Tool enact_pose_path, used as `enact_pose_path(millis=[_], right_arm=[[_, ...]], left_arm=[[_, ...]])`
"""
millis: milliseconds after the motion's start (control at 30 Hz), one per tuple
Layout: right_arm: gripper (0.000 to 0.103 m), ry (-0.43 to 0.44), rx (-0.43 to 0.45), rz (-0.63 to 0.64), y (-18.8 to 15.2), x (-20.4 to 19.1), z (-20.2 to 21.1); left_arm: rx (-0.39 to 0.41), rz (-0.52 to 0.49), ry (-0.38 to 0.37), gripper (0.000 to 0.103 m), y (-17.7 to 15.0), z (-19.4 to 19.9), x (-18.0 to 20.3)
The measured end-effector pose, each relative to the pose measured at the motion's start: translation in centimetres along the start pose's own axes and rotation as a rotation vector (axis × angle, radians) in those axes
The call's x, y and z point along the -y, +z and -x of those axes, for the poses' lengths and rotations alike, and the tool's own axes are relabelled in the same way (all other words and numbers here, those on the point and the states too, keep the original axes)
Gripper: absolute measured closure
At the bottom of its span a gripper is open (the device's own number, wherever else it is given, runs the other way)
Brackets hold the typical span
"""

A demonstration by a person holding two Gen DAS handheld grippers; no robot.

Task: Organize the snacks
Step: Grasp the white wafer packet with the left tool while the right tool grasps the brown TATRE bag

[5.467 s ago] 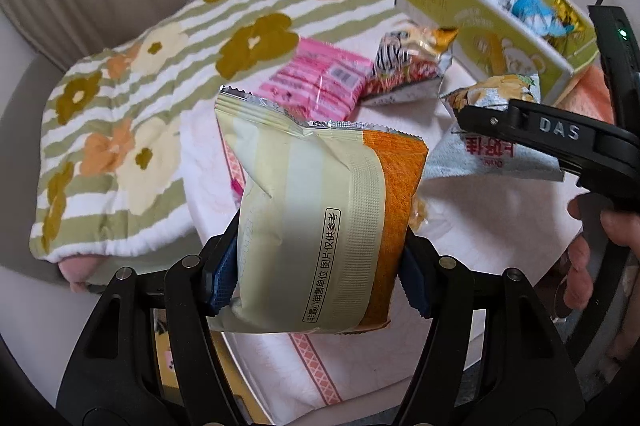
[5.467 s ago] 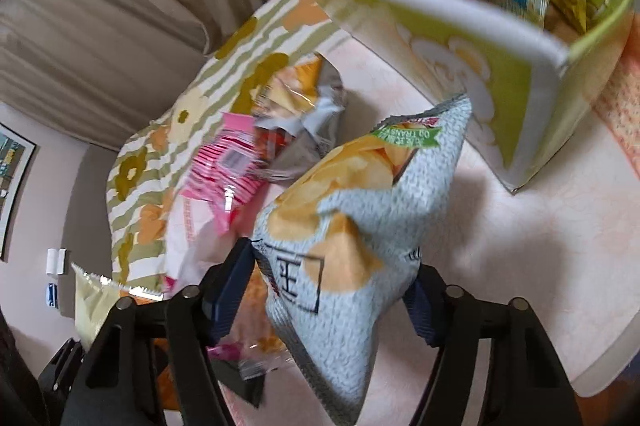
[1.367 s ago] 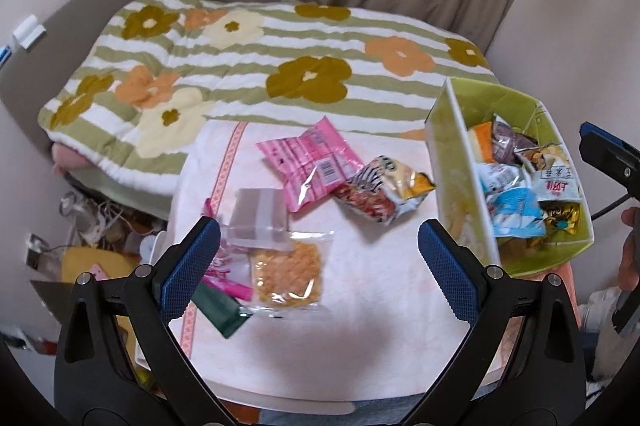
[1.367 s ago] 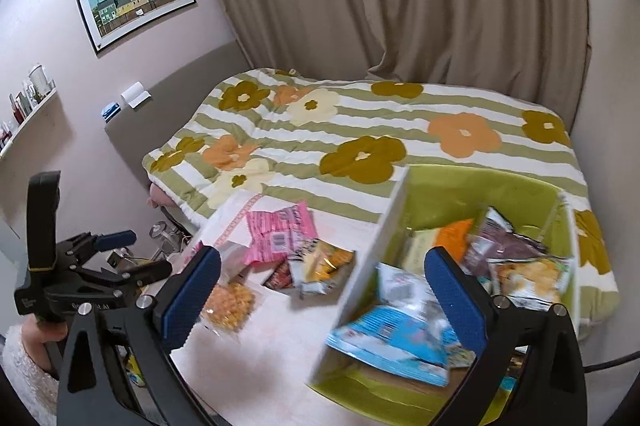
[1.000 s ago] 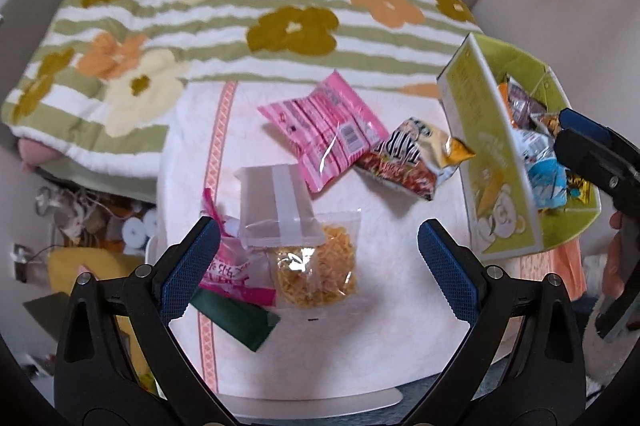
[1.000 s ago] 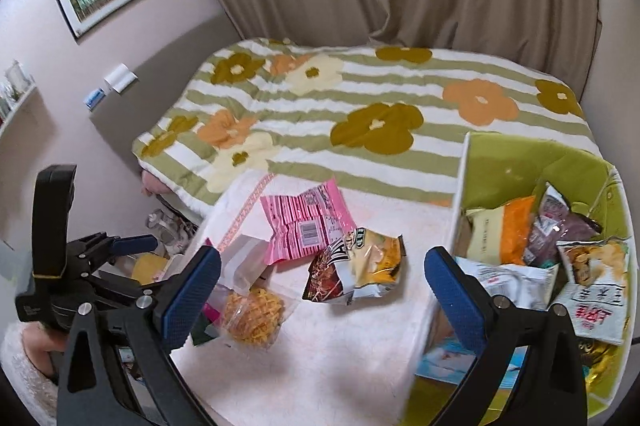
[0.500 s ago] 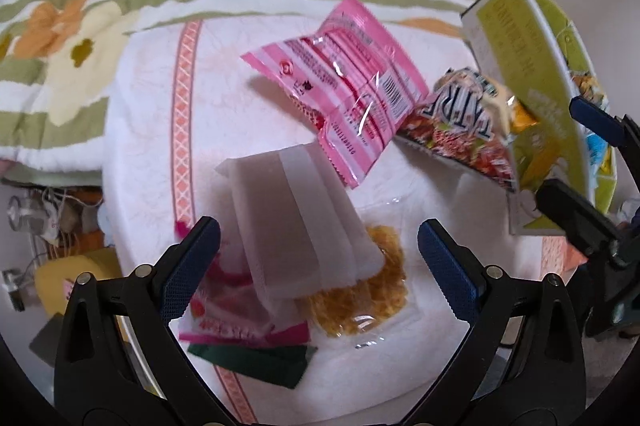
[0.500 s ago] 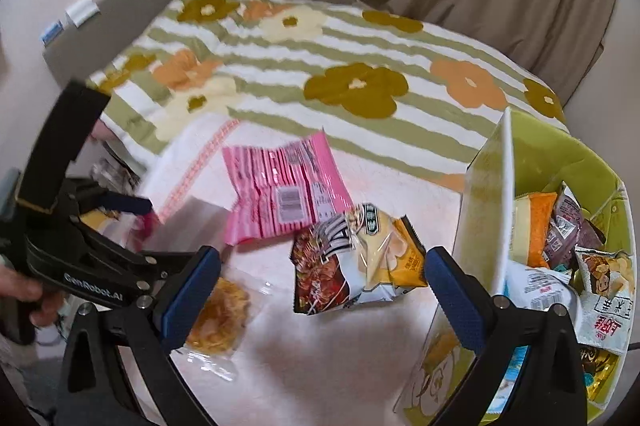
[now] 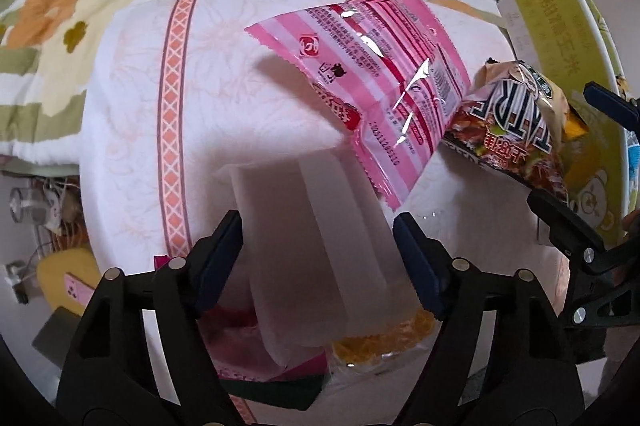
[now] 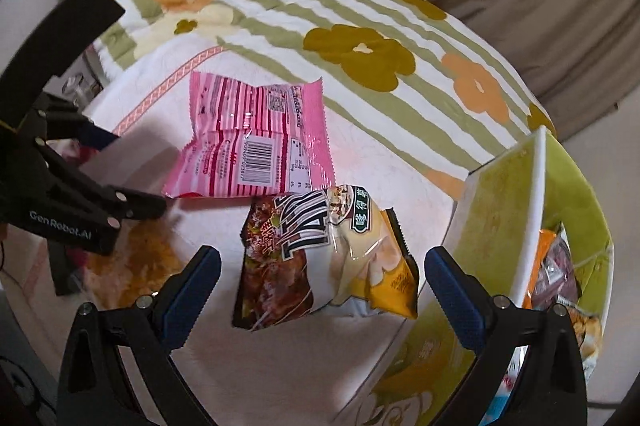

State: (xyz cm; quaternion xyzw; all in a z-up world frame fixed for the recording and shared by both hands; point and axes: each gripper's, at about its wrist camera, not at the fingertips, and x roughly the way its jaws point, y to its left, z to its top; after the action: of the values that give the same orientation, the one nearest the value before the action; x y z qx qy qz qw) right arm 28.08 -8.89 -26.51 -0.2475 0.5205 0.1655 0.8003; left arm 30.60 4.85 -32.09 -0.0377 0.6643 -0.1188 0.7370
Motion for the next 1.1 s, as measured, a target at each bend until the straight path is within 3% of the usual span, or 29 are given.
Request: enact_pose_path(millis=[200,400,633,900,1100], right_arm=[[0.001,0.012,-0.039,0.025,0.2,0.3,-1.6],[0.001,0.066,-0.072,-0.025,0.6,1.1,-2.8],[0.001,0.078,-0.112,0.004,0.6,0.8,-3.9],[0.001,0.071,-0.163,0.021,0.8,0.4,-5.2],[0.001,0.088,-0.251,0.004,0.8,-0.3,-7.4]], left_arm=[[0.003,-0.007,0.022,0.035,0.2,-0.3,0.1],[0.005,0.01,0.009,0.037,0.2,-0.2,-0.2],[0.009,0.043,-0.015,0.039,-0.2,0.4,-0.5],[0.05,0.079,-0.026,0.039,-0.6,2.4,-1.1],[0.094,0.103,-0.037,0.039,-0.7,4.1,-1.4]])
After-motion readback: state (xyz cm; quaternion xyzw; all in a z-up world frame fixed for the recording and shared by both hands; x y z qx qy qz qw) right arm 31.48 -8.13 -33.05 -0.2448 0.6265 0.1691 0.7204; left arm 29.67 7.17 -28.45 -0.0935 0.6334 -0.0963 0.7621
